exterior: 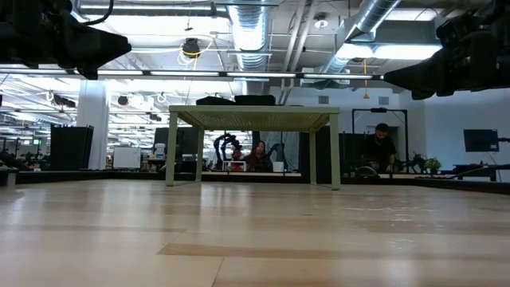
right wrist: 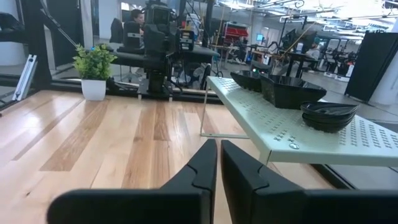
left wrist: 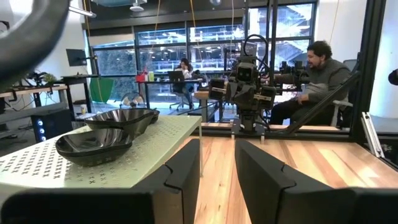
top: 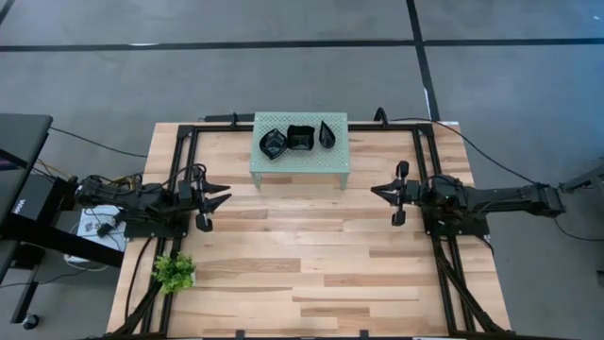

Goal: Pick & Place Mini shaped plates
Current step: Return to Home Position

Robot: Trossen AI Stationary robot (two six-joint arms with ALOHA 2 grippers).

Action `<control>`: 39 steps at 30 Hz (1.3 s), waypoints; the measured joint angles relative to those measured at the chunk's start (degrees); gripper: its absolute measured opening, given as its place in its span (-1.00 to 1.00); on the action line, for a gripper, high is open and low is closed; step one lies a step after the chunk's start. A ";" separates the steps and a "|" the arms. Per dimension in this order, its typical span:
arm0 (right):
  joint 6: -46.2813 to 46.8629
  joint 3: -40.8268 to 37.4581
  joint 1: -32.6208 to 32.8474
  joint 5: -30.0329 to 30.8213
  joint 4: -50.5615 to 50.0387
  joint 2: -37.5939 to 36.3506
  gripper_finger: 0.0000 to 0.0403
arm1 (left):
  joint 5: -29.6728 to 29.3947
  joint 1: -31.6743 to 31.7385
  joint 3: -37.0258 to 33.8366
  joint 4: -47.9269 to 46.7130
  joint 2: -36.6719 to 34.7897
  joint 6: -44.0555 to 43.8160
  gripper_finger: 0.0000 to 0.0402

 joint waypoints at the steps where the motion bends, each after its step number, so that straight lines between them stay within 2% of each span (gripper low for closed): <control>1: 0.00 0.00 0.00 0.00 0.00 0.00 -0.92 | 0.01 0.00 0.00 0.04 0.00 0.00 -0.48; 39: 0.00 -0.02 0.00 0.00 0.00 0.00 -0.90 | 0.01 -0.02 0.02 0.06 0.00 0.01 -0.48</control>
